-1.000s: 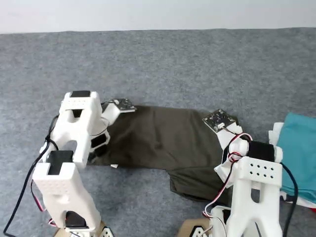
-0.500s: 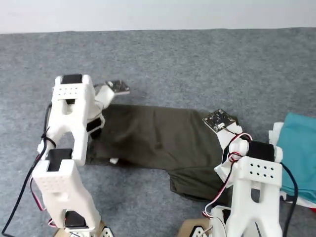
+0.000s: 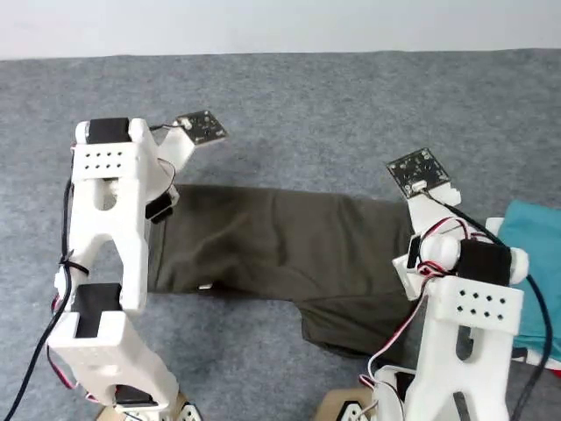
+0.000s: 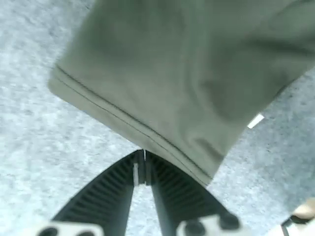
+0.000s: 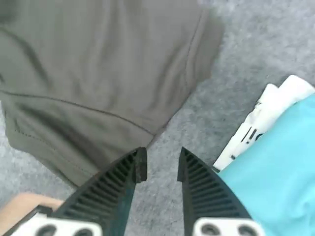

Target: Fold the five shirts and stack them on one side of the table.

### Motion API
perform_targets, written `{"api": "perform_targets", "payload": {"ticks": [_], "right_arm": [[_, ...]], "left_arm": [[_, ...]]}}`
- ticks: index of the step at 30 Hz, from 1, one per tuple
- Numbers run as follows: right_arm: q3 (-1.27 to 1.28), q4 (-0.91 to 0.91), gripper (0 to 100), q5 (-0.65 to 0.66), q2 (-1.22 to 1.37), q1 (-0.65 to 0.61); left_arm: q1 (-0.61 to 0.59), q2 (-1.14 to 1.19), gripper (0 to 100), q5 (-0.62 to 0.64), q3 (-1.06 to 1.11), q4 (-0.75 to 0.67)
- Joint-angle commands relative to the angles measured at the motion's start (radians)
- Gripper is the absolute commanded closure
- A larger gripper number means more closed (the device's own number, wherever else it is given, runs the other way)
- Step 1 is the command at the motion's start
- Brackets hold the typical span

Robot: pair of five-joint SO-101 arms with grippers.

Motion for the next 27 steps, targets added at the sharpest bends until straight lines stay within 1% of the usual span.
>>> {"api": "perform_targets", "payload": {"ticks": [1, 6, 10, 14, 17, 20, 23, 27], "right_arm": [[-0.058, 0.027, 89.0, -0.008, -0.024, 0.008], [-0.064, 0.056, 89.1, -0.008, -0.025, 0.008], [-0.114, 0.096, 89.3, -0.011, -0.025, 0.058], [-0.232, 0.131, 89.4, -0.012, -0.025, 0.191], [-0.347, 0.153, 89.3, -0.012, -0.025, 0.312], [-0.457, 0.188, 89.1, -0.012, -0.025, 0.403], [-0.551, 0.239, 89.0, -0.012, -0.025, 0.44], [-0.608, 0.249, 89.0, -0.011, -0.053, 0.446]], "left_arm": [[0.008, -0.057, 99, -0.008, 0.05, 0.031], [0.011, -0.064, 91, -0.006, 0.111, 0.031], [0.103, -0.069, 91, -0.002, 0.14, 0.031], [0.269, -0.12, 95, 0.035, 0.156, 0.031], [0.414, -0.144, 95, 0.103, 0.156, 0.029], [0.577, -0.141, 95, 0.176, 0.163, 0.026], [0.727, -0.141, 95, 0.232, 0.166, -0.009], [0.881, -0.14, 87, 0.275, 0.166, -0.072]]}}
